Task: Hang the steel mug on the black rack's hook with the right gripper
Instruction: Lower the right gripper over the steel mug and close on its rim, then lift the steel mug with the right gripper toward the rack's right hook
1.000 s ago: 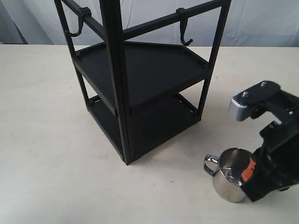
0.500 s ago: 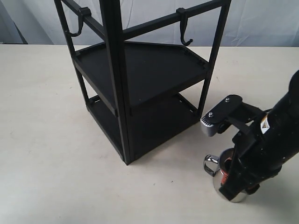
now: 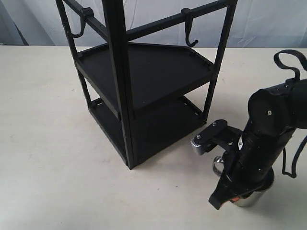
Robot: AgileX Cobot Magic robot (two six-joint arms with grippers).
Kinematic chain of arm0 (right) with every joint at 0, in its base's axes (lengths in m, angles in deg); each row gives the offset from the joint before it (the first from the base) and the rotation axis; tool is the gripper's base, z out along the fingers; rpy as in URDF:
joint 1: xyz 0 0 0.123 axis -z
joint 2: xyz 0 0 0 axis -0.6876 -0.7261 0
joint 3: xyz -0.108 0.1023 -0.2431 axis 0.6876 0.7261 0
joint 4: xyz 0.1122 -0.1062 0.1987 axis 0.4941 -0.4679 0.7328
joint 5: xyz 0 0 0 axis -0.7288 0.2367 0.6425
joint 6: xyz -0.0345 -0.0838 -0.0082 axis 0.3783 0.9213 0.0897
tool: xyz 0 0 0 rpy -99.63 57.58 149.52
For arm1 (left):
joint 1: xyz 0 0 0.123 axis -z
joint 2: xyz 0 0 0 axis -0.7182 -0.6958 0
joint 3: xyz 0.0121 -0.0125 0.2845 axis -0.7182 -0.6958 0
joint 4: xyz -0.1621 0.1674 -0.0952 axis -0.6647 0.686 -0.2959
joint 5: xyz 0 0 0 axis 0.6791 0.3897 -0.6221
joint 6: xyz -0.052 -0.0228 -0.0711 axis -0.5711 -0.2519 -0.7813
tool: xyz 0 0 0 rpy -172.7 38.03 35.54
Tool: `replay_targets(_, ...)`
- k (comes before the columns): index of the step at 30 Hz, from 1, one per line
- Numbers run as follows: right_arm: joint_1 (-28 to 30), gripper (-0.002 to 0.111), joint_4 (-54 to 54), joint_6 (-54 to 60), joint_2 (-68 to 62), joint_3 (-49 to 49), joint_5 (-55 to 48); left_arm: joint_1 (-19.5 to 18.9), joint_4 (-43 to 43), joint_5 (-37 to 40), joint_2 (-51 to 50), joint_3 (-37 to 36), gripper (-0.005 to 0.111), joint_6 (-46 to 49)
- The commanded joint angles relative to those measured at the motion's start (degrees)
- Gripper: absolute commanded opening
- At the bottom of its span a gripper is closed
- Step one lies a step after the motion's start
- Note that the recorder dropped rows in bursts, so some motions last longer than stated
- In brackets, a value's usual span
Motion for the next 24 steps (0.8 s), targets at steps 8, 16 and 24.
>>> replay_targets(8,0.2,-0.001,6.6,4.0,9.4,0.3,4.7,0.4,0.0,-0.3,0.3,0.0,0.001,-0.1)
replay_targets(16,0.2,-0.001,11.2,12.2,26.0,0.3,9.3,0.4,0.0,-0.3,0.3,0.0,0.001,-0.1)
replay_targets(24,5.5,-0.001,26.4,26.2,35.9,0.3,7.2,0.4,0.0,-0.3,0.3,0.0,0.001,-0.1)
